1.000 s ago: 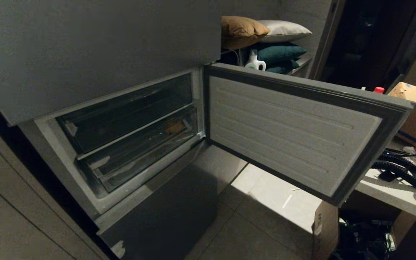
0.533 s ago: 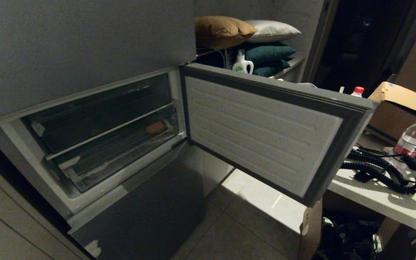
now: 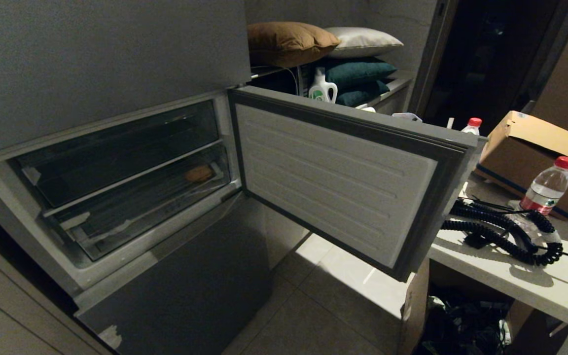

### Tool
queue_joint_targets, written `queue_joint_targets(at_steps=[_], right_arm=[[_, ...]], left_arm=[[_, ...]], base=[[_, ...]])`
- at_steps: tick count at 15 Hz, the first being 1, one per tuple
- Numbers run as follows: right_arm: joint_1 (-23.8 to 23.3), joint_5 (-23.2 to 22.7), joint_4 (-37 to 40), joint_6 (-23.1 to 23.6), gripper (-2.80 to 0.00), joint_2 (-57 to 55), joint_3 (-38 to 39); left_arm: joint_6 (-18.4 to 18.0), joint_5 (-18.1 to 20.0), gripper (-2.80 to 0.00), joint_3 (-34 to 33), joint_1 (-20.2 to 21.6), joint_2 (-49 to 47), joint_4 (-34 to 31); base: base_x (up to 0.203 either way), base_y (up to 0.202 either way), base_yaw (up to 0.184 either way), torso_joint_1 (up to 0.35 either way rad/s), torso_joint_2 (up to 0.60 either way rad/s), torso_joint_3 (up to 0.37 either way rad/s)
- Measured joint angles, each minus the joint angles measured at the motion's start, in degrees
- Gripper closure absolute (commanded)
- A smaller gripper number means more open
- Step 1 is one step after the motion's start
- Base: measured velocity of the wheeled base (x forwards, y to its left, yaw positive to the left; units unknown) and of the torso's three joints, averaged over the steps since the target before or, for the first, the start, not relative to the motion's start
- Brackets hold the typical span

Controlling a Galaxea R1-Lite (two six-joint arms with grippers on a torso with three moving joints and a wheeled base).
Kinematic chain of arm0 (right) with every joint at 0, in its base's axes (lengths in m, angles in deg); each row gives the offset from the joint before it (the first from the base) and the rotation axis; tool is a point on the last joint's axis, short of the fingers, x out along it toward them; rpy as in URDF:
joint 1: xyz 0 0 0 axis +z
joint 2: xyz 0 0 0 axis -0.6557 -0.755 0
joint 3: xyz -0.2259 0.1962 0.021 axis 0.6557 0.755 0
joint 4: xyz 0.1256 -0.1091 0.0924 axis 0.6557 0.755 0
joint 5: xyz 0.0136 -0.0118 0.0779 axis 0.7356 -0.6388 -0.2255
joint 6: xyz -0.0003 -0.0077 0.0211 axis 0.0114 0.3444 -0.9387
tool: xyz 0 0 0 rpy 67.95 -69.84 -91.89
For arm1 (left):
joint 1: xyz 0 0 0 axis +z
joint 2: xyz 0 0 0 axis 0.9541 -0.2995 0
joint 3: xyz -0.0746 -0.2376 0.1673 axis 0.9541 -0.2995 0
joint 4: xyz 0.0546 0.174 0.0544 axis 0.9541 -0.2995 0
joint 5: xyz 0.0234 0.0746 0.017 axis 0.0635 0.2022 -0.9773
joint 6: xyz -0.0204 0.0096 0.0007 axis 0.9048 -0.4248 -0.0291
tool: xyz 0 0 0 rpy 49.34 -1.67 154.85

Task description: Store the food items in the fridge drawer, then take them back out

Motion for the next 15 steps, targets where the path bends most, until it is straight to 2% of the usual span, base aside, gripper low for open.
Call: queue_joint_targets(at_steps=[4,7,9,12,15], right_arm=[[-0.1,1.93,2.29,-0.15,0.0,-0.17,-0.7],[-0.45,7.47,6.79,-3.11,0.0,-4.55,-9.42],[-2.15,8.21,6.8,-7.36,0.0,-11.36,-15.44],[-9.6,3.94,1.13,-12.84,0.0,-25.85,-21.1],[-20.73,-5.24,-9.76,-14.57,0.0,-42.76,-23.43]], left_arm=[[0.0,-0.01,0.0,0.0,-0.02,0.0,0.0],[-0.01,-0.01,0.0,0.0,-0.02,0.0,-0.01],[-0.01,-0.01,0.0,0.0,-0.02,0.0,-0.01],[-0.01,-0.01,0.0,0.0,-0.02,0.0,-0.01],[-0.02,-0.01,0.0,0.0,-0.02,0.0,-0.01]], base=[[0.0,0.0,0.0,0.0,0.0,0.0],[0.0,0.0,0.0,0.0,0.0,0.0],[0.0,0.0,0.0,0.0,0.0,0.0],[0.0,0.0,0.0,0.0,0.0,0.0],[0.0,0.0,0.0,0.0,0.0,0.0]])
